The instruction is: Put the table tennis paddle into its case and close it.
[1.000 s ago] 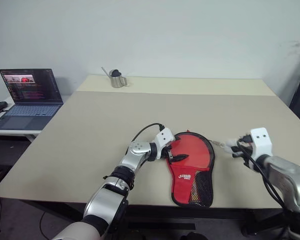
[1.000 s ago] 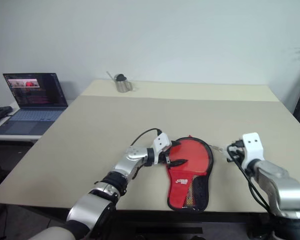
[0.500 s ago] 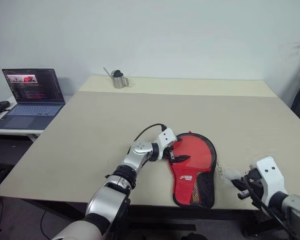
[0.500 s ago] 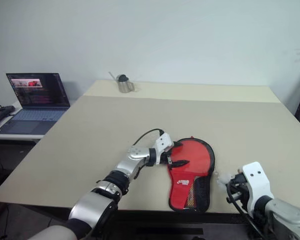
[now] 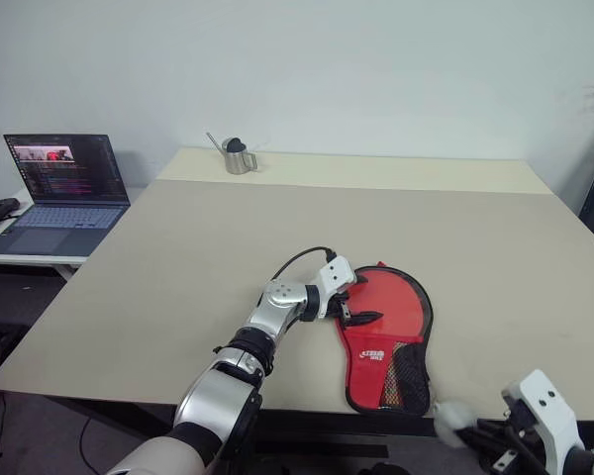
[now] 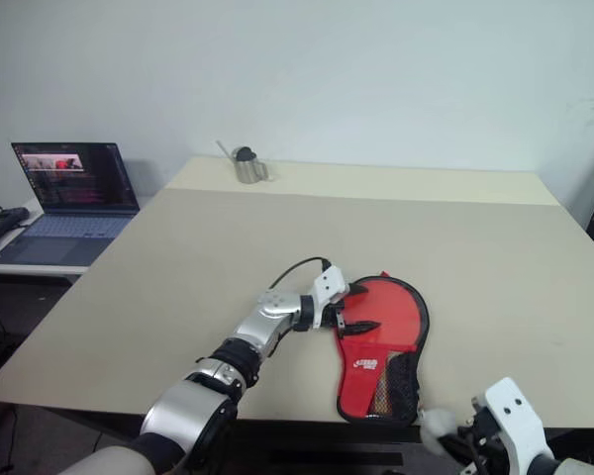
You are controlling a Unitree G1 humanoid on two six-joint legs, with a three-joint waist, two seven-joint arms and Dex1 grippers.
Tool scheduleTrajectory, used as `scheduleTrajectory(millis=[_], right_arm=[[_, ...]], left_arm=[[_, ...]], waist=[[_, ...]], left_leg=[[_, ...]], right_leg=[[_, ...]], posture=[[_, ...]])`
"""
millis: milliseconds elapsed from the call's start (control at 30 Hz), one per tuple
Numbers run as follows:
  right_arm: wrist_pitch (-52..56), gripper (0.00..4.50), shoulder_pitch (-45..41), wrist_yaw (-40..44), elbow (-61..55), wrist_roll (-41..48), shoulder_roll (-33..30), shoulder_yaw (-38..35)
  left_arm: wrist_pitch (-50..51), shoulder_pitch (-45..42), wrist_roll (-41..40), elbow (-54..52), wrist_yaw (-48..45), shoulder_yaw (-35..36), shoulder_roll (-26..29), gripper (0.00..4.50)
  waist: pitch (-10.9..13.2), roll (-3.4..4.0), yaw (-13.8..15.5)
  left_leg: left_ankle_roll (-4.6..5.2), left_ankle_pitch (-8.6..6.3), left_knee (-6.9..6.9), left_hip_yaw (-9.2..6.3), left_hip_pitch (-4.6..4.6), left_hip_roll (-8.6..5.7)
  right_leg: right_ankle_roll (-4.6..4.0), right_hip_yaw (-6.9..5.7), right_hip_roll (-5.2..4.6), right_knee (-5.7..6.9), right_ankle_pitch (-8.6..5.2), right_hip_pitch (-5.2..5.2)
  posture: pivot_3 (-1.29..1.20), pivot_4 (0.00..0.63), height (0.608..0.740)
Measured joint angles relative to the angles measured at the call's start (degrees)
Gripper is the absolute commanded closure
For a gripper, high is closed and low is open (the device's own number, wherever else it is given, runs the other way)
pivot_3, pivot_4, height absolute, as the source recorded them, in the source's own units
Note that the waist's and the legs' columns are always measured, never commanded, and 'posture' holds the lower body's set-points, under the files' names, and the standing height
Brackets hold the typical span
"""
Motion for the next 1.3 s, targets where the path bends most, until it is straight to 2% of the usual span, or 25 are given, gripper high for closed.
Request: scheduleTrajectory(millis=[200, 467, 633, 800, 1000, 1167, 1300], right_arm=[[-12.2, 4.44, 7.3, -4.4, 0.1, 1.8, -7.0, 6.7], [-28.6, 4.45, 18.7, -5.6, 0.2, -4.3, -13.6, 13.9], [-34.6, 4.46, 19.3, -8.2, 0.2, -5.8, -16.1, 18.0], [-36.3, 4.46, 19.7, -10.2, 0.2, -4.3, -17.0, 17.0], [-33.3, 2.51, 24.0, -9.8, 0.0, 0.4, -11.5, 3.6], [-32.3, 0.78, 25.1, -3.6, -0.1, 6.6, -10.2, -3.9], [-32.9, 0.78, 26.4, 2.4, -0.2, 9.8, -10.6, -7.9]], left_arm=[[-0.1, 0.0, 0.1, 0.1, -0.2, 0.0, -0.3, 0.00], [-0.1, 0.0, 0.3, 0.1, -0.2, 0.0, -0.3, 0.00], [-0.1, 0.0, 0.3, 0.1, -0.1, 0.0, -0.4, 0.00], [-0.2, 0.0, 0.4, 0.1, 0.0, 0.0, -0.5, 0.00], [-0.2, 0.1, 0.4, 0.1, 0.2, 0.0, -0.5, 0.00], [-0.2, 0.1, 0.6, 0.1, 0.3, 0.0, -0.5, 0.00], [-0.2, 0.2, 0.6, 0.1, 0.2, 0.0, -0.6, 0.00]], waist=[[0.0, -0.17, 0.0], [-0.1, -0.26, 0.1], [-0.1, -0.32, 0.1], [-0.1, -0.32, 0.1], [-0.1, -0.35, 0.1], [-0.1, -0.35, 0.0], [-0.1, -0.34, 0.1]], left_leg=[[-0.05, -0.07, 0.02, -0.02, 0.01, -0.06], [-0.10, -0.14, 0.02, -0.03, 0.04, -0.07], [-0.11, -0.19, 0.03, -0.02, 0.03, -0.06], [-0.11, -0.19, 0.04, -0.01, 0.04, -0.06], [-0.11, -0.20, 0.06, 0.00, 0.06, -0.04], [-0.11, -0.21, 0.06, 0.01, 0.14, -0.01], [-0.10, -0.21, 0.05, 0.01, 0.14, -0.01]], right_leg=[[0.14, -0.03, -0.06, -0.06, -0.09, 0.07], [0.21, -0.06, -0.08, -0.16, -0.14, 0.15], [0.21, -0.07, -0.08, -0.31, -0.14, 0.21], [0.22, -0.06, -0.08, -0.36, -0.14, 0.25], [0.22, -0.05, -0.08, -0.40, -0.14, 0.29], [0.22, -0.05, -0.08, -0.43, -0.14, 0.35], [0.22, -0.05, -0.08, -0.46, -0.14, 0.39]], posture=[[0.00, 0.150, 0.740], [0.00, 0.150, 0.740], [0.00, 0.150, 0.740], [0.00, 0.150, 0.740], [0.00, 0.150, 0.740], [0.00, 0.150, 0.740], [0.00, 0.150, 0.740]])
